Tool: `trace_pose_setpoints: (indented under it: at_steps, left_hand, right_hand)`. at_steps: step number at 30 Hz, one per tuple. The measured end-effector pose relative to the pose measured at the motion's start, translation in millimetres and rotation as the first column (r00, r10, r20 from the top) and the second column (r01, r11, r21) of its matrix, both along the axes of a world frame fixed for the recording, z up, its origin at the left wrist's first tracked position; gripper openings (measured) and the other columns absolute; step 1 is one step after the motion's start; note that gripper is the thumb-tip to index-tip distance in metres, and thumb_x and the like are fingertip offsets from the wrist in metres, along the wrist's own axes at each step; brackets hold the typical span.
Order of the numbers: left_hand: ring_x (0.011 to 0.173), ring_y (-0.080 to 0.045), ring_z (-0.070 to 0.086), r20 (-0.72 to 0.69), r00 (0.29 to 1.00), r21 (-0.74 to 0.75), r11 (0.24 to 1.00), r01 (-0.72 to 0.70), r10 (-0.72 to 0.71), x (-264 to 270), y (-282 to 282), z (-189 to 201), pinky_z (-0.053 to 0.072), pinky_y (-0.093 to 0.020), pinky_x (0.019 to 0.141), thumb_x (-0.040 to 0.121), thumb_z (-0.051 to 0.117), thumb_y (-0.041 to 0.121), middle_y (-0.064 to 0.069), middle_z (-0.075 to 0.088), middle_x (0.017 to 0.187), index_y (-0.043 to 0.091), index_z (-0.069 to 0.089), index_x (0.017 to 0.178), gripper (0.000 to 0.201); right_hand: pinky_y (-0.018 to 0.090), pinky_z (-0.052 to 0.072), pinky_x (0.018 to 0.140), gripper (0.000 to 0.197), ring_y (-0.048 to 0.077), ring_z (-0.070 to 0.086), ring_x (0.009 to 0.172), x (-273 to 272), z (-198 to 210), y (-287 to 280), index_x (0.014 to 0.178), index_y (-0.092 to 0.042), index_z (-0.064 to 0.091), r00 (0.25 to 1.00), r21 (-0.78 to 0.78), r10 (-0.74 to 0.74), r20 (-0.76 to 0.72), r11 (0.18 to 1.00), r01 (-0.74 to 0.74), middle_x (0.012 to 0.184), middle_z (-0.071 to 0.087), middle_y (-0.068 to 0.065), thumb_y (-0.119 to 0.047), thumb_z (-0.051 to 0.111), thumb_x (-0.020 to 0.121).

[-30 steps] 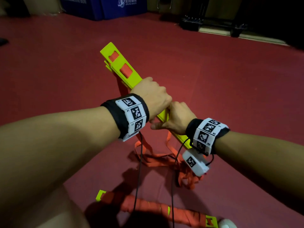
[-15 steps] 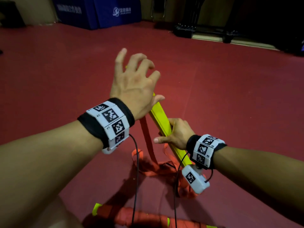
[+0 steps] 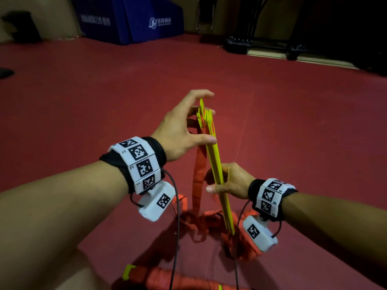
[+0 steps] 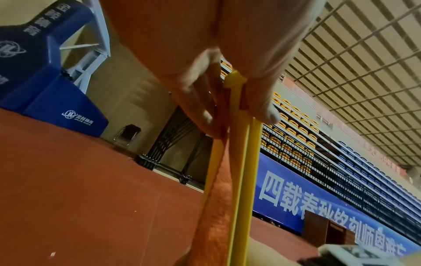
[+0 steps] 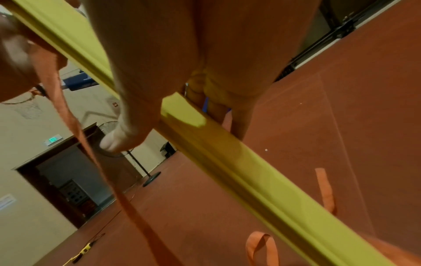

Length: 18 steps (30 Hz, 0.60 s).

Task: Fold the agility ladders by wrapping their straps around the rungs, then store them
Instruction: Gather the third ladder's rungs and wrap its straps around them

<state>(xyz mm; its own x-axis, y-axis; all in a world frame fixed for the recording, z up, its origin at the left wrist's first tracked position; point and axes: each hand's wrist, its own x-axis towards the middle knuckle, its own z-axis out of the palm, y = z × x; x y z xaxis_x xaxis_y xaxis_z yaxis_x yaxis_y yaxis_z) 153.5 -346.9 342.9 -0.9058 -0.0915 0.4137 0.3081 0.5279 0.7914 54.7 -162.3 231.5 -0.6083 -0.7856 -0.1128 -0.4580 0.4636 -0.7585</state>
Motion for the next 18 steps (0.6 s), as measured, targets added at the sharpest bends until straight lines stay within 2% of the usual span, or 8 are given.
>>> trace_pose_setpoints:
  at_steps: [1,4,6,8,10,13,15,18]
  left_hand:
    - [0.099,-0.013,0.071,-0.001,1.000,0.002,1.000,-0.002,0.002,-1.1,0.1,-1.6,0.059,-0.042,0.092,0.068,0.091,0.008,-0.001,0.070,0.113,0.038,0.047,0.129,0.082]
    - [0.102,-0.015,0.070,0.031,0.999,-0.015,0.999,-0.030,0.030,-4.8,1.7,-8.8,0.056,-0.045,0.095,0.063,0.094,0.020,0.001,0.072,0.112,0.042,0.054,0.125,0.077]
    - [0.108,-0.015,0.069,0.043,0.998,-0.042,0.998,-0.049,0.050,-7.1,3.5,-12.8,0.054,-0.043,0.098,0.061,0.094,0.026,0.003,0.070,0.117,0.046,0.056,0.128,0.079]
    - [0.109,-0.013,0.068,0.048,0.997,-0.051,0.997,-0.057,0.059,-9.4,4.8,-16.2,0.053,-0.041,0.101,0.062,0.095,0.023,0.006,0.070,0.118,0.048,0.057,0.129,0.081]
    - [0.107,-0.011,0.068,0.065,0.996,-0.052,0.997,-0.050,0.054,-10.8,5.6,-18.6,0.054,-0.040,0.100,0.063,0.094,0.019,0.008,0.070,0.118,0.050,0.056,0.131,0.084]
    - [0.103,-0.010,0.066,0.082,0.995,-0.050,0.998,-0.045,0.049,-12.7,7.1,-19.7,0.054,-0.040,0.100,0.066,0.092,0.015,0.014,0.063,0.118,0.051,0.058,0.132,0.083]
    - [0.100,-0.014,0.062,0.083,0.995,-0.056,0.997,-0.050,0.054,-13.6,8.6,-19.1,0.053,-0.041,0.100,0.069,0.091,0.014,0.014,0.055,0.108,0.049,0.058,0.133,0.080]
    - [0.107,-0.015,0.063,0.089,0.994,-0.071,0.996,-0.060,0.066,-15.2,8.1,-19.8,0.052,-0.040,0.103,0.071,0.090,0.014,0.009,0.057,0.108,0.048,0.056,0.137,0.081]
  right_hand:
    - [0.025,0.050,0.069,0.036,0.000,0.063,0.067,1.5,3.7,-2.5,0.091,-0.020,0.068,1.000,0.003,0.016,-0.018,1.000,-0.016,0.073,0.066,-0.015,-0.045,0.085,0.073]
    - [0.032,0.045,0.063,0.040,0.006,0.053,0.059,4.5,18.7,-12.1,0.079,-0.020,0.059,0.996,-0.032,0.030,-0.086,0.999,-0.033,0.063,0.056,-0.014,-0.052,0.083,0.072]
    - [0.041,0.049,0.070,0.052,0.015,0.060,0.068,5.6,32.8,-18.4,0.092,-0.017,0.065,0.991,-0.089,0.020,-0.131,0.996,-0.032,0.073,0.065,-0.005,-0.061,0.080,0.068]
    - [0.044,0.053,0.081,0.056,0.023,0.068,0.086,4.4,46.4,-21.7,0.107,-0.018,0.068,0.988,-0.166,-0.003,-0.157,0.986,-0.023,0.092,0.073,0.009,-0.056,0.082,0.068]
    - [0.045,0.052,0.078,0.043,0.020,0.064,0.079,1.7,54.5,-23.7,0.092,-0.016,0.068,0.987,-0.214,-0.022,-0.159,0.977,-0.012,0.087,0.071,0.013,-0.047,0.086,0.068]
    - [0.048,0.052,0.070,0.061,0.016,0.054,0.069,-0.1,54.2,-27.3,0.079,-0.013,0.063,0.983,-0.216,-0.077,-0.168,0.976,0.040,0.078,0.067,0.018,-0.066,0.083,0.055]
    - [0.050,0.054,0.072,0.077,0.023,0.062,0.072,-1.4,50.6,-28.5,0.083,-0.011,0.066,0.981,-0.211,-0.115,-0.156,0.974,0.081,0.084,0.070,0.018,-0.078,0.076,0.046]
    - [0.045,0.056,0.076,0.075,0.027,0.069,0.087,2.5,55.8,-28.7,0.092,-0.016,0.072,0.976,-0.215,-0.145,-0.163,0.971,0.108,0.087,0.074,0.007,-0.077,0.077,0.048]
